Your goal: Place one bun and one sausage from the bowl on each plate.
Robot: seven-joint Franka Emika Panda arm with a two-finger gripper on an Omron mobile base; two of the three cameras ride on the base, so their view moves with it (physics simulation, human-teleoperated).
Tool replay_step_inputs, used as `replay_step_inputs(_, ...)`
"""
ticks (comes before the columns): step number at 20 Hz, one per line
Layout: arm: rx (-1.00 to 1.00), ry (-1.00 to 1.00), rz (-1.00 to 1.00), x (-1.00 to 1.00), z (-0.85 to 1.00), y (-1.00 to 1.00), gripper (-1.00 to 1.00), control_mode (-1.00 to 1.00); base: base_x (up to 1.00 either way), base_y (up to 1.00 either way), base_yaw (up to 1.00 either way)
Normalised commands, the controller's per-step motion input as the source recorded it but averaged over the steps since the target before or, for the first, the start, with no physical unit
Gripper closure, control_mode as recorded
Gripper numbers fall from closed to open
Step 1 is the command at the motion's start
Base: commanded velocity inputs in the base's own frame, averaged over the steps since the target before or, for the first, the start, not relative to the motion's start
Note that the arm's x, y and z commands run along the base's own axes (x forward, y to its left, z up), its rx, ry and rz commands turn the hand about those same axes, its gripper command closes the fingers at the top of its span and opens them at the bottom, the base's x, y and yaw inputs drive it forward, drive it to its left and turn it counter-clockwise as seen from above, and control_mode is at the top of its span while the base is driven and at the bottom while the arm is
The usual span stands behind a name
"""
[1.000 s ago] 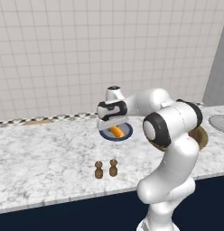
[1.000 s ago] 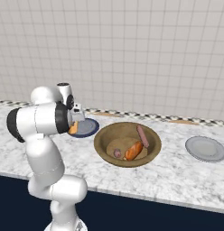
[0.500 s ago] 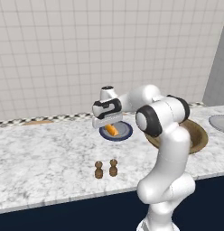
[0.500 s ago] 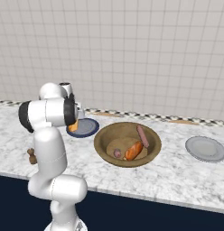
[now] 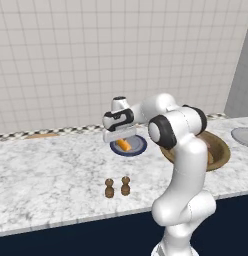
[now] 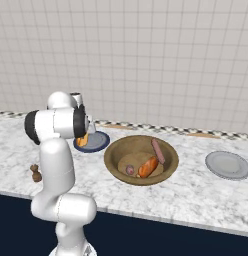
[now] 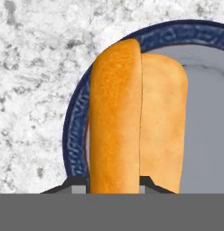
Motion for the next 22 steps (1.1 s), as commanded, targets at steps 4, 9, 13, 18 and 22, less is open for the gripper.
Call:
replay_step_inputs(4, 0.00, 0.00, -0.01, 0.08, -0.07, -0.15, 1.00, -1.00, 0.00, 0.00, 0.00)
replay_step_inputs(9, 0.00, 0.00, -0.04, 0.00, 0.00, -0.10, -1.00, -1.00, 0.00, 0.00, 0.00)
replay_step_inputs(13, 0.00, 0.00, 0.00, 0.00, 0.00, 0.00, -1.00, -1.00, 0.00, 0.00, 0.00)
replay_step_inputs(18, 0.00, 0.00, 0.00, 0.00, 0.21, 0.00, -1.00, -1.00, 0.00, 0.00, 0.00)
replay_step_inputs(22, -0.14, 0.12, 0.00, 0.00, -0.14, 0.00, -1.00, -1.00, 0.00, 0.00, 0.00)
